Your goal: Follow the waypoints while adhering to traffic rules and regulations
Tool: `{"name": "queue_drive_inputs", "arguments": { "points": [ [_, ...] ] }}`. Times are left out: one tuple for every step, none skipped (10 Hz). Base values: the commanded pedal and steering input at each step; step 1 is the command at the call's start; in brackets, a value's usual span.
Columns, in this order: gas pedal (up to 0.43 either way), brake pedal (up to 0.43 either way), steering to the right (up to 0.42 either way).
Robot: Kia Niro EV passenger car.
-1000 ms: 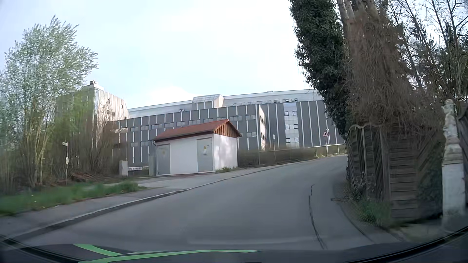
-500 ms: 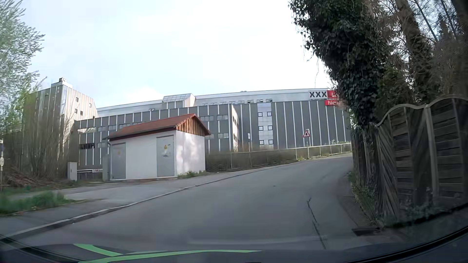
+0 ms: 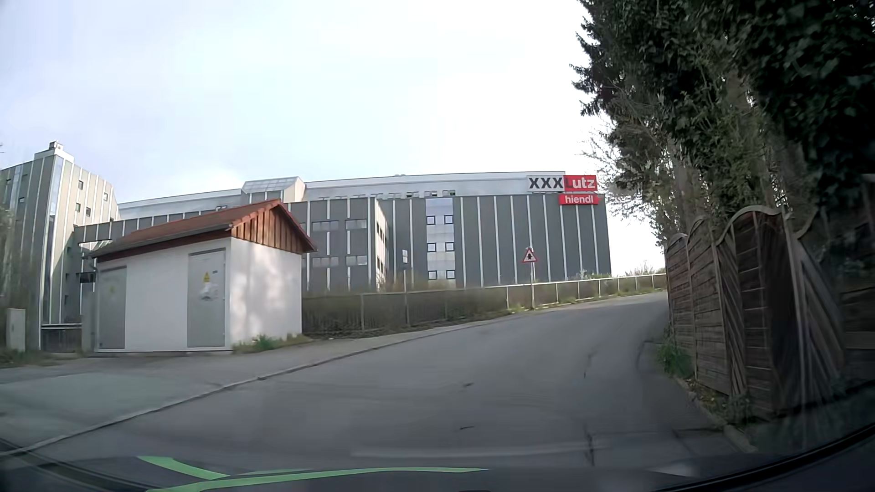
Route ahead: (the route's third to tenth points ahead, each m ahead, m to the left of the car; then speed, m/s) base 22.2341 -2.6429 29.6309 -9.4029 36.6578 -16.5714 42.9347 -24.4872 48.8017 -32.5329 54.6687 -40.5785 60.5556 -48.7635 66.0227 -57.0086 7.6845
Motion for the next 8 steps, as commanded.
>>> {"name": "queue_drive_inputs", "arguments": {
  "points": [
    [0.228,0.0,0.126],
    [0.228,0.0,0.128],
    [0.228,0.0,0.13],
    [0.228,0.0,0.132],
    [0.228,0.0,0.132],
    [0.228,0.0,0.132],
    [0.228,0.0,0.132],
    [0.228,0.0,0.132]
  ]
}}
